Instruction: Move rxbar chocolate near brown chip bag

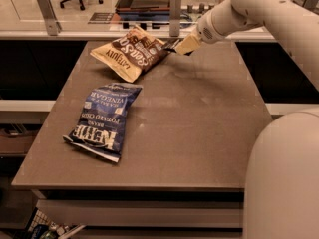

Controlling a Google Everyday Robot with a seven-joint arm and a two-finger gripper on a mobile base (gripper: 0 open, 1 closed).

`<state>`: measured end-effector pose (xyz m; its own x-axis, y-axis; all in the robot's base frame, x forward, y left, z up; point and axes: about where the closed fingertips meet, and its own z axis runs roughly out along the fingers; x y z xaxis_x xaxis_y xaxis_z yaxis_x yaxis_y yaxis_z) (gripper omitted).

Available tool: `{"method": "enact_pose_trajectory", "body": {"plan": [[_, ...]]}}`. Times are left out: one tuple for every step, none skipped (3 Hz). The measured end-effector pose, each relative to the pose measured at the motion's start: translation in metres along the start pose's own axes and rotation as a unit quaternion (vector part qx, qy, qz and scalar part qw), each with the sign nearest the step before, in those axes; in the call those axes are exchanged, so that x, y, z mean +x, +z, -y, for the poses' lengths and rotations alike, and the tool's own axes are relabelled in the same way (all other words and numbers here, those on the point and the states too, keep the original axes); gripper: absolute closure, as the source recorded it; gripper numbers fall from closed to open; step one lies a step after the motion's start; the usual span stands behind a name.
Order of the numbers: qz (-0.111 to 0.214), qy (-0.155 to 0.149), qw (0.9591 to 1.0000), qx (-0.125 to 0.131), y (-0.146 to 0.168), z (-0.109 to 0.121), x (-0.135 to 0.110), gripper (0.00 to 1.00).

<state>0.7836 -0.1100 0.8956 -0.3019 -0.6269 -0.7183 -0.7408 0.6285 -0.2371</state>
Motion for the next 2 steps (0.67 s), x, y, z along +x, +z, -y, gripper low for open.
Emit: {"method": "enact_pose_trajectory", "body": {"plan": [[-0.002,0.0,1.0,-0.001,0.0013,-0.0007,0.0013,0.81],[-0.003,-0.001,1.0,-0.003,0.0043,-0.0025,0.0014,0.59]]}}
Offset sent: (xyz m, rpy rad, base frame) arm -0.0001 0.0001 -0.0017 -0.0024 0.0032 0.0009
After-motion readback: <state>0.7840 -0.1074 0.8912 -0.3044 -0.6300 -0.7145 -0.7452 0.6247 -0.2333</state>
